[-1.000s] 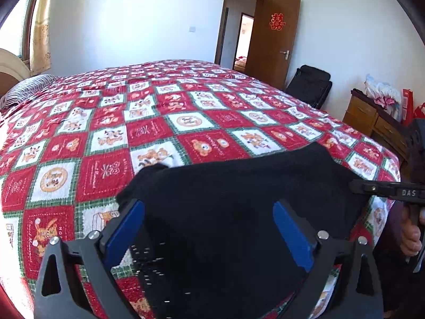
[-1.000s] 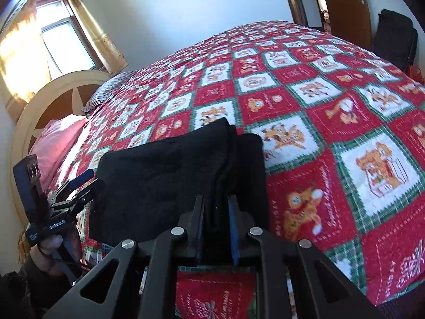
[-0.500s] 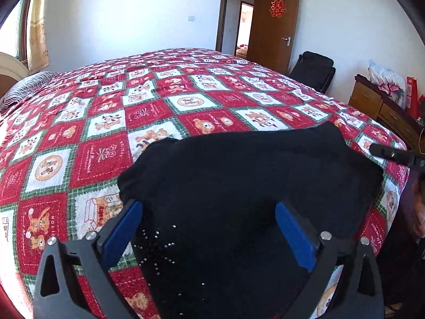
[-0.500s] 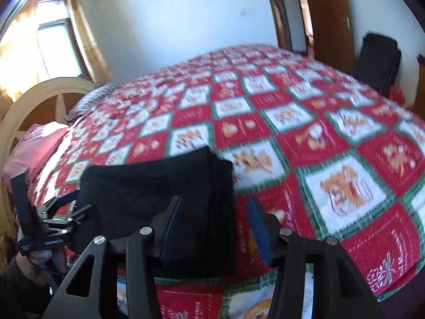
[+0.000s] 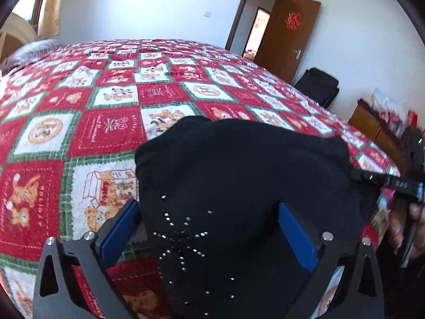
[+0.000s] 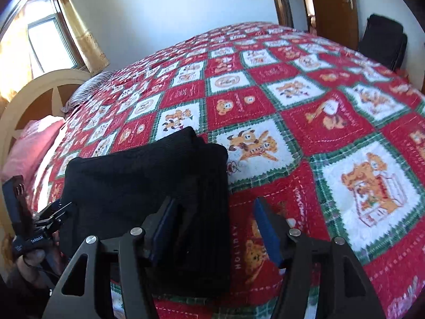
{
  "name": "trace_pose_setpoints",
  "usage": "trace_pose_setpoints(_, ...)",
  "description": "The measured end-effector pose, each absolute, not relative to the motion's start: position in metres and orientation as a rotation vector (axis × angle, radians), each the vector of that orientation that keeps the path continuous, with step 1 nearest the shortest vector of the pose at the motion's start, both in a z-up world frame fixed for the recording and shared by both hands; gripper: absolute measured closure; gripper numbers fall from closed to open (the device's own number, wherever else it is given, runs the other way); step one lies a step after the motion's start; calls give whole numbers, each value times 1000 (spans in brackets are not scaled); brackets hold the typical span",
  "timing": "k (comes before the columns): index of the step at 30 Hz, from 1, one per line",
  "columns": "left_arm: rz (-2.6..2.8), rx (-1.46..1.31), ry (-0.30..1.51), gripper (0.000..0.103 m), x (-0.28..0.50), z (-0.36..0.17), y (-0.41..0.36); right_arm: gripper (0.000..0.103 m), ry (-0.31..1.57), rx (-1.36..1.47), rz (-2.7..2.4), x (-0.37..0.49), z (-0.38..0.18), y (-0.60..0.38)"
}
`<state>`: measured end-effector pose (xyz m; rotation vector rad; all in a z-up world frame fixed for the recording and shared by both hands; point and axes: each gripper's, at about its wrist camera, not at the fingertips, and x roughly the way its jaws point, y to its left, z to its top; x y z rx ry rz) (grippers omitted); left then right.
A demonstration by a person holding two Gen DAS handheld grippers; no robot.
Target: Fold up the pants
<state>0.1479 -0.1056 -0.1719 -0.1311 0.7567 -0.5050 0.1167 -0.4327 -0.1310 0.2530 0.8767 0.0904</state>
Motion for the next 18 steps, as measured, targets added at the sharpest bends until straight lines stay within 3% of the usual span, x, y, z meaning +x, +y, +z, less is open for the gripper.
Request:
trace_pose_setpoints(4, -534, -144, 767, 0, 150, -172, -109, 43, 883, 290, 146, 120, -134, -432)
trace_pose_setpoints(5, -539, -144, 768, 1, 151, -172, -109, 59, 894, 309, 189, 121, -135, -430)
trace_pose_setpoints(6, -539, -143, 768, 2, 150, -172, -109, 61, 903, 340, 220, 122, -137, -429)
trace_pose_setpoints(8, -558, -140, 755, 15, 147, -170, -109, 66, 906, 347, 230, 122, -137, -430)
trace_pose_setpoints(10, -590, -144, 751, 36, 145, -169, -108, 75, 900, 396, 258, 119, -135, -433)
trace_pose_setpoints(11, -604, -153, 754, 48, 145, -168, -107, 77, 893, 410, 264, 118, -133, -434)
trace_pose_setpoints(14, -629, -177, 763, 72, 144, -166, -104, 78, 866, 391, 274, 111, -122, -425)
trace_pose_setpoints(18, -649, -201, 759, 80, 140, -161, -99, 79, 818, 347, 302, 102, -98, -408)
